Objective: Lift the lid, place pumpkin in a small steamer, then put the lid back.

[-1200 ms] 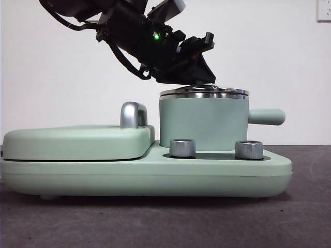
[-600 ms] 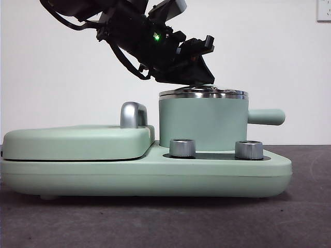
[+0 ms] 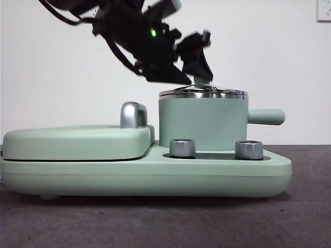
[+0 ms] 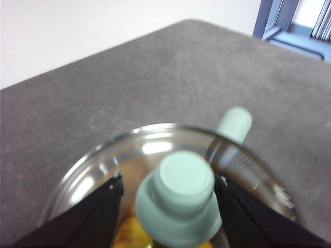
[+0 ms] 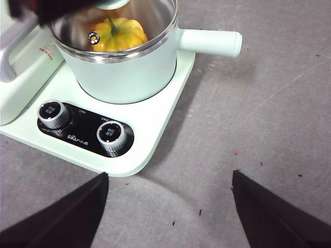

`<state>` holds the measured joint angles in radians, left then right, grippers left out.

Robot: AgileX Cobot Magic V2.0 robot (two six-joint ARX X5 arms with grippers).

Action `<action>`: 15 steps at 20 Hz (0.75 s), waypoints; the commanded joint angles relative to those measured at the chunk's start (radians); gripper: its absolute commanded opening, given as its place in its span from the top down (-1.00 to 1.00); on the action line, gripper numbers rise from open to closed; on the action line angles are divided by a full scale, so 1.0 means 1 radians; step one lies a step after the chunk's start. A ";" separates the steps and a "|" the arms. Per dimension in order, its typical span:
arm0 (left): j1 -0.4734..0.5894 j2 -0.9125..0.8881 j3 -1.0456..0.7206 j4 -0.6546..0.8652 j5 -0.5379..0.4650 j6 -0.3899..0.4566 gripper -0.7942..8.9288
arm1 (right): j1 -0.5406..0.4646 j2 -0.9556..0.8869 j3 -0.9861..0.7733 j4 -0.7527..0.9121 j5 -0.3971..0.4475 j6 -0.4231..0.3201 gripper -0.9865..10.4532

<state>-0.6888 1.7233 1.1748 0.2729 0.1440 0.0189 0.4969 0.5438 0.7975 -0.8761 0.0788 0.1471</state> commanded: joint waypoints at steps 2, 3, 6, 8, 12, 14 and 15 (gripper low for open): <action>0.008 -0.120 0.013 -0.080 -0.002 -0.125 0.24 | 0.006 0.003 0.005 0.007 0.002 0.010 0.19; 0.014 -0.151 0.013 -0.124 -0.002 -0.145 0.24 | 0.006 0.003 0.005 0.008 0.001 0.010 0.18; 0.041 -0.249 0.013 -0.313 -0.001 -0.204 0.24 | 0.007 0.004 0.005 0.009 0.000 -0.001 0.18; 0.058 -0.301 0.012 -0.447 -0.001 -0.208 0.24 | 0.007 0.006 0.005 0.018 -0.003 -0.016 0.18; 0.082 -0.371 -0.018 -0.620 -0.002 -0.162 0.24 | 0.007 0.035 0.005 0.043 -0.014 -0.059 0.18; 0.092 -0.402 -0.064 -0.660 -0.002 -0.160 0.24 | 0.007 0.063 0.005 0.075 -0.038 -0.073 0.18; 0.097 -0.421 -0.095 -0.663 -0.003 -0.161 0.24 | 0.007 0.074 0.005 0.091 -0.050 -0.076 0.18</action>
<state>-0.5877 1.2964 1.0668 -0.3943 0.1432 -0.1562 0.4969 0.6155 0.7975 -0.7937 0.0284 0.0853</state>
